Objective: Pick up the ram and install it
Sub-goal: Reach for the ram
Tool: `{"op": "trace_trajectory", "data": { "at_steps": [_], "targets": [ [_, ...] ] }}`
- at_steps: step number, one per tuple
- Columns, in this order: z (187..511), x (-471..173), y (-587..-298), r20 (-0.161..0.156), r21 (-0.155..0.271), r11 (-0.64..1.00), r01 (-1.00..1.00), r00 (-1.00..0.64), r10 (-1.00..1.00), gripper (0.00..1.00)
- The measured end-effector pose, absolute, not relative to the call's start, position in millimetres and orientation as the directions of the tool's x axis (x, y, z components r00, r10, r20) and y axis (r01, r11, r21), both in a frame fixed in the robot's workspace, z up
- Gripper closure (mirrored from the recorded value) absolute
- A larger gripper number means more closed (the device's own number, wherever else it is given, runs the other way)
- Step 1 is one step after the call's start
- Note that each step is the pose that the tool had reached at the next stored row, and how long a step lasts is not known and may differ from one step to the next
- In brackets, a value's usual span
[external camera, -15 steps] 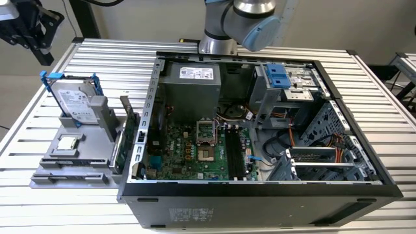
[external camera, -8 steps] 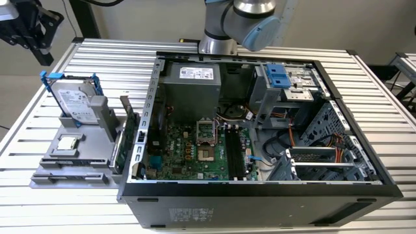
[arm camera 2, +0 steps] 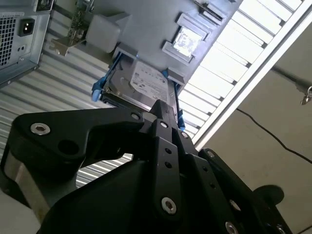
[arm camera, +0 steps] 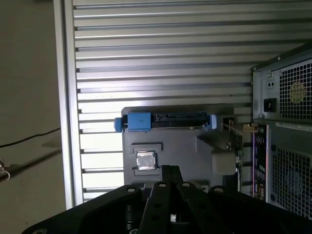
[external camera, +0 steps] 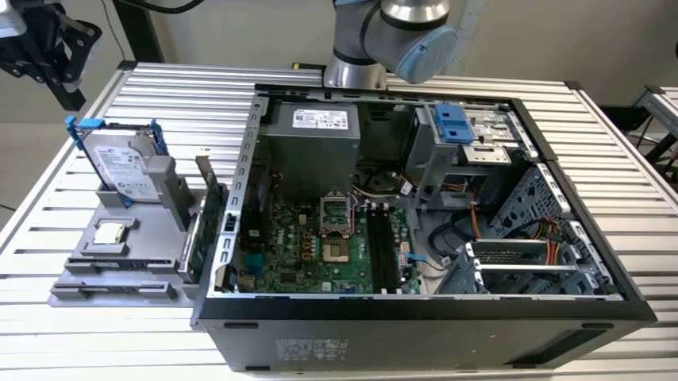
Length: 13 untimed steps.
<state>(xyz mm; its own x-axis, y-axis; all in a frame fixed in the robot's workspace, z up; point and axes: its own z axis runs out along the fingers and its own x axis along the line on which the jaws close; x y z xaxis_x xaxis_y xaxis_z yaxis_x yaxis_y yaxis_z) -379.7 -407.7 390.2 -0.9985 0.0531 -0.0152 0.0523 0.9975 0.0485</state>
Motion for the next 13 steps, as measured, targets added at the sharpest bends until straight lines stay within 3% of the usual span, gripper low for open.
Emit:
{"op": "trace_trajectory", "data": {
  "at_steps": [13],
  "targets": [
    [388.6,-379.7,-423.9,-0.015,0.048,0.997,0.052,-0.998,0.053,1.0]
  ]
}}
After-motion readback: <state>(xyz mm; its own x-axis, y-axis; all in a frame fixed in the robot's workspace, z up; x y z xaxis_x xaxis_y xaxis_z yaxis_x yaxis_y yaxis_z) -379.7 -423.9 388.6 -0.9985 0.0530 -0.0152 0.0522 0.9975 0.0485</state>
